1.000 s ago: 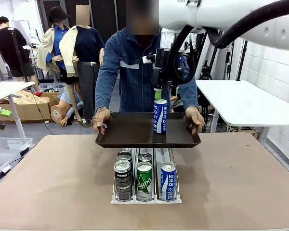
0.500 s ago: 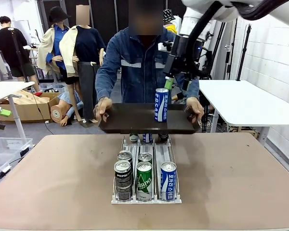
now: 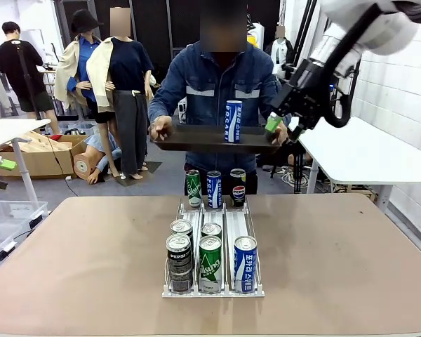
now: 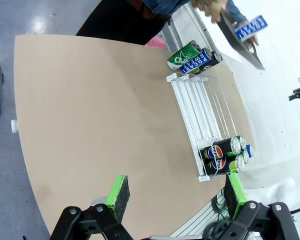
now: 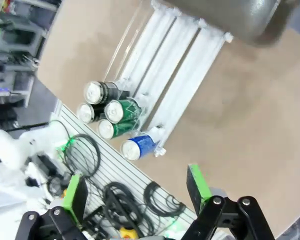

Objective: Retrieve and hand over the desired beverage to the person.
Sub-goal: Pick up another can of the same type that the person held from the Automatic Can Dispenser.

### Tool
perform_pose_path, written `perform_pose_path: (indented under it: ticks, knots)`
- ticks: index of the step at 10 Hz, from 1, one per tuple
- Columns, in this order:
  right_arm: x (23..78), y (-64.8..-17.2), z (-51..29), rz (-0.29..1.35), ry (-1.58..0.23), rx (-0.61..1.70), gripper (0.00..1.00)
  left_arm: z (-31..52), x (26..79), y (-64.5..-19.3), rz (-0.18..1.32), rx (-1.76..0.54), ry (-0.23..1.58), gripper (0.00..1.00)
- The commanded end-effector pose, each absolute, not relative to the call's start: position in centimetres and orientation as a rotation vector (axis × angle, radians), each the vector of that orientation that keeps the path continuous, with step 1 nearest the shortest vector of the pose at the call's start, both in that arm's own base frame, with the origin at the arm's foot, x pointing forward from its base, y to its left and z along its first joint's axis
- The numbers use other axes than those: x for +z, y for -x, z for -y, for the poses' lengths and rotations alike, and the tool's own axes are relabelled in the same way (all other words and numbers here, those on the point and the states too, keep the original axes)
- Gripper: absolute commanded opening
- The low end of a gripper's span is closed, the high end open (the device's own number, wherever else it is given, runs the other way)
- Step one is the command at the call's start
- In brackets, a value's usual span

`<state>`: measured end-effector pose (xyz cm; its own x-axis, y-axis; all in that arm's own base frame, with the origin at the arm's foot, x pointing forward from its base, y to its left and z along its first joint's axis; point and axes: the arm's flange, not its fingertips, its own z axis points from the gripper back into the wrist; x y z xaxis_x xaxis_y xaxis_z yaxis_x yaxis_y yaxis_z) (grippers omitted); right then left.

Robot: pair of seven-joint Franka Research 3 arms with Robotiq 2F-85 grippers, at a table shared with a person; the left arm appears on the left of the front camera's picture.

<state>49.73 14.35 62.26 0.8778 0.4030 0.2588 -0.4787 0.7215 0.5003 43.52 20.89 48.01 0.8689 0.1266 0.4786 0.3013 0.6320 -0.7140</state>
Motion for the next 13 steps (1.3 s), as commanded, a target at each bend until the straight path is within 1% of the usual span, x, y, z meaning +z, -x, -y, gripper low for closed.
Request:
perform_pose_path:
  ticks: [1,3,5,7,9,10,13]
  knots:
    - [59.7,-47.6,-11.9,0.215,-0.71,0.446,1.0,-20.9,48.1,-43.4,0.53,-0.109,0.895,1.0]
    - [57.2,-47.3,-8.2,0.283,-0.858,0.352,1.0,-20.9,48.1,-43.4,0.53,-0.109,0.895,1.0]
    - [53.7,-46.6,-4.6,0.299,-0.991,0.258,1.0,-20.9,48.1,-43.4,0.53,-0.109,0.895,1.0]
    - [50.5,-45.8,0.7,0.365,-1.109,0.19,1.0,-20.9,48.1,-43.4,0.53,-0.109,0.895,1.0]
    - [48.6,-44.3,4.6,0.403,-1.161,0.159,1.0,-20.9,48.1,-43.4,0.53,-0.109,0.895,1.0]
    - [47.8,-44.0,6.4,0.377,-1.156,0.16,1.0,-20.9,48.1,-43.4,0.53,-0.109,0.895,1.0]
    - [45.6,-45.0,11.3,0.238,-1.224,0.188,1.0,-20.9,48.1,-43.4,0.53,-0.109,0.895,1.0]
